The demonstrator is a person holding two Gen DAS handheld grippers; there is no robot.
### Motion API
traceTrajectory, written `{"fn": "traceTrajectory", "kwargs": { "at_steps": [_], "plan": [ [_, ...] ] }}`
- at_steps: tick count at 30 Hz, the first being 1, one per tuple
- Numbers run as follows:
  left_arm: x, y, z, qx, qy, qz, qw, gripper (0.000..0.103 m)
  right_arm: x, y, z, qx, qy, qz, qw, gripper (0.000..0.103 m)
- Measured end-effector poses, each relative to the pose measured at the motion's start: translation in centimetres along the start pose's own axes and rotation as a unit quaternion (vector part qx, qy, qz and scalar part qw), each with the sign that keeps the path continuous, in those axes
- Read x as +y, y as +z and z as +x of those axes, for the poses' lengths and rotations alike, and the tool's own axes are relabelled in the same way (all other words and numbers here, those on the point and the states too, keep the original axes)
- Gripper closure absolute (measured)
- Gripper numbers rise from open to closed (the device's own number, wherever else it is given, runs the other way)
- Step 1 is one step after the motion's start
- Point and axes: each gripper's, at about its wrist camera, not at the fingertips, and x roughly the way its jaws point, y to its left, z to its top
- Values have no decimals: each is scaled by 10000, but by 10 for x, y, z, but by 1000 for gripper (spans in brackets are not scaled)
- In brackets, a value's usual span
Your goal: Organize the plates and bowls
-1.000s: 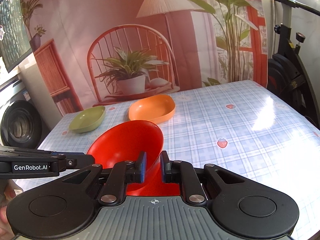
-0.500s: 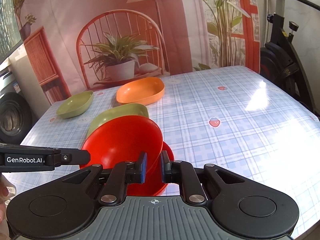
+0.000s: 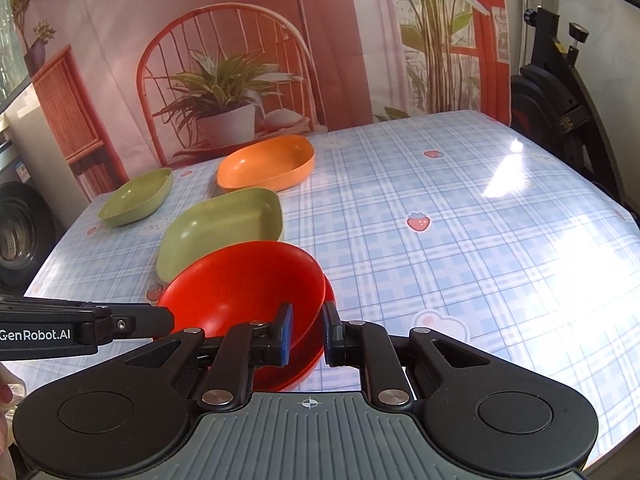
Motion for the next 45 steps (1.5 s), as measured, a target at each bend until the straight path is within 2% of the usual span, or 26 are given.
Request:
{"fn": "traceTrajectory", "kwargs": {
  "at_steps": [8,15,24,28,34,38,40,42,45],
  "plan": [
    [4,-1,-8,-114,10,-129,9999,85,3,1,-1,34,-75,-55,10000,85],
    [15,-1,-17,-321,73,-453,9984,85,4,1,-6,-66,-163,-96,9998,82],
    [38,9,-40,-728,349,-755,9939,85,4,12,-13,-242,-157,-167,9994,82],
    [53,24,-58,-966,645,-647,9911,85,7,28,-18,-378,-116,-258,9989,82],
    [84,59,-95,-1372,835,-700,9845,84,13,68,-17,-579,34,-409,9975,82],
    [97,83,-107,-1502,986,-671,9814,83,19,100,-9,-732,165,-550,9957,82],
    [98,93,-105,-1541,1036,-657,9804,79,24,114,0,-799,200,-736,9939,82],
    [99,104,-98,-1595,978,-672,9800,65,27,124,9,-839,223,-907,9921,82],
    [97,115,-76,-1571,860,-656,9816,64,29,140,28,-909,261,-1092,9895,82]
  ]
}}
